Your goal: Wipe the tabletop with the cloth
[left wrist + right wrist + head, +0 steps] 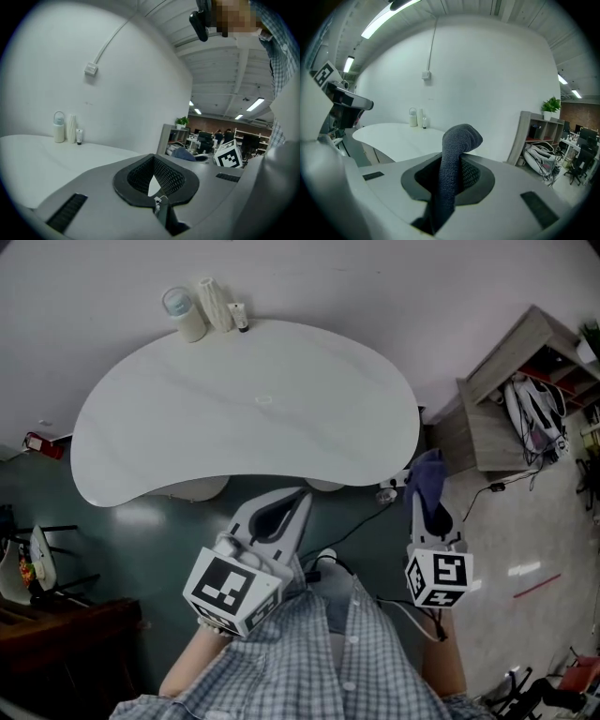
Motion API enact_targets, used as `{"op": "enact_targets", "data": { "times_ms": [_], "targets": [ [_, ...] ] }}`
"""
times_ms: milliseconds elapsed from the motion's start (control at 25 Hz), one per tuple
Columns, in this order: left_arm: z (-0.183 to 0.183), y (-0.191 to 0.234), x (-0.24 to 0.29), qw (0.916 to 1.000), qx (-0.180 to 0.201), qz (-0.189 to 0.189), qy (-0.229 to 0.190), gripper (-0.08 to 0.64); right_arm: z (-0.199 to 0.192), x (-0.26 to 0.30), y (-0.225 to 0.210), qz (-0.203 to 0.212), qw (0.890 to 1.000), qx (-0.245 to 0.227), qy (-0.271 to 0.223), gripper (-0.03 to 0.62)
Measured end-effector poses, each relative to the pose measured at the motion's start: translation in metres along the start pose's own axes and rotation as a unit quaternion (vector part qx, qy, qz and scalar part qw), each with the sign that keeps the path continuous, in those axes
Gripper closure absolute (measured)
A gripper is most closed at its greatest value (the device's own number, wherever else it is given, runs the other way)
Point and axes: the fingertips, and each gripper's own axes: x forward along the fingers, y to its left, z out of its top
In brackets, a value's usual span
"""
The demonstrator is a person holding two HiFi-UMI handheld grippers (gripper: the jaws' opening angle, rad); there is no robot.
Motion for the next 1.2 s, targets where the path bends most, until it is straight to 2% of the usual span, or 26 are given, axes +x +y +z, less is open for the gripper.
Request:
{"op": "enact_targets", "data": {
  "times_ms": [280, 640, 920, 1200],
  "targets": [
    [-0.004, 0.013, -0.002, 0.9980, -0.016, 0.060, -0.010, 0.555, -0.019, 0.046, -0.023, 0.017, 0.999, -0.040, 0.028, 0.540],
    [-0.007, 0.038, -0.019, 0.9889, -0.036, 0.144, -0.007, 0.555, -0.042, 0.102, -0.041, 0.034, 0.995, -0.070, 0.064, 0.540],
    [-0.010, 0.042, -0.027, 0.9863, -0.041, 0.160, -0.002, 0.555, -0.065, 0.131, -0.047, 0.043, 0.990, -0.089, 0.099, 0.540],
    [-0.015, 0.056, -0.027, 0.9873, -0.048, 0.151, 0.006, 0.555, -0.092, 0.150, -0.037, 0.051, 0.984, -0.079, 0.149, 0.540]
  ]
}}
